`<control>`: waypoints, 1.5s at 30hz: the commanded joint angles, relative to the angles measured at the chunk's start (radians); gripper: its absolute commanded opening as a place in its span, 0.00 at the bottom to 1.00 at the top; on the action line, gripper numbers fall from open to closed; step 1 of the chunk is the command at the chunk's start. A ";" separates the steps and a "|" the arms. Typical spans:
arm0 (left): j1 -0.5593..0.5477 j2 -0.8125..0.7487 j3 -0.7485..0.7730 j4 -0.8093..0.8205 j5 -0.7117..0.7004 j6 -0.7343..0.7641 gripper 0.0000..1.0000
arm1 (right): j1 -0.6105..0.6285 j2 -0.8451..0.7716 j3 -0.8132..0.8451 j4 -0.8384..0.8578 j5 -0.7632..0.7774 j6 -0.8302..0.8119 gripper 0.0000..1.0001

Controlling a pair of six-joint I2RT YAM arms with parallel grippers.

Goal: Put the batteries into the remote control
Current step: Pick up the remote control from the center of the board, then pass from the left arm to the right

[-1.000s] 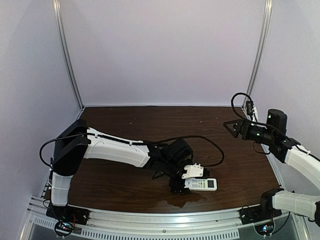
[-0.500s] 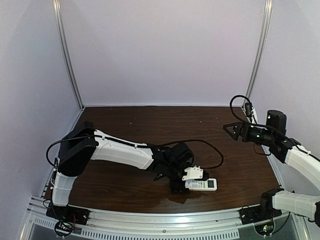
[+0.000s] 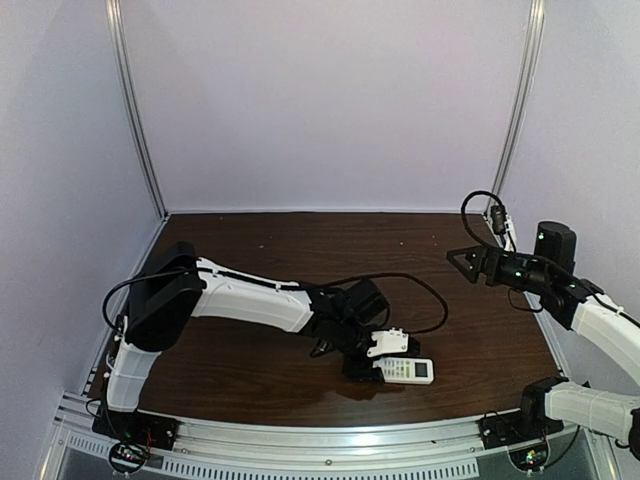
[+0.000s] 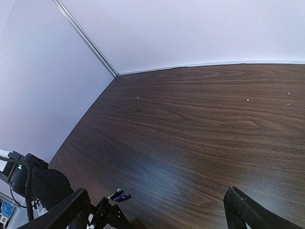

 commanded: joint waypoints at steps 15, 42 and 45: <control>0.221 -0.518 -0.247 -0.102 0.199 -0.175 0.47 | 0.224 -0.085 -0.033 0.145 -0.102 -0.036 0.97; 0.420 -0.780 -0.449 -0.257 0.885 -0.382 0.47 | 1.008 0.146 0.377 -0.338 0.559 -0.696 0.77; 0.410 -0.791 -0.466 -0.239 0.918 -0.382 0.47 | 1.059 0.164 0.414 -0.371 0.601 -0.728 0.77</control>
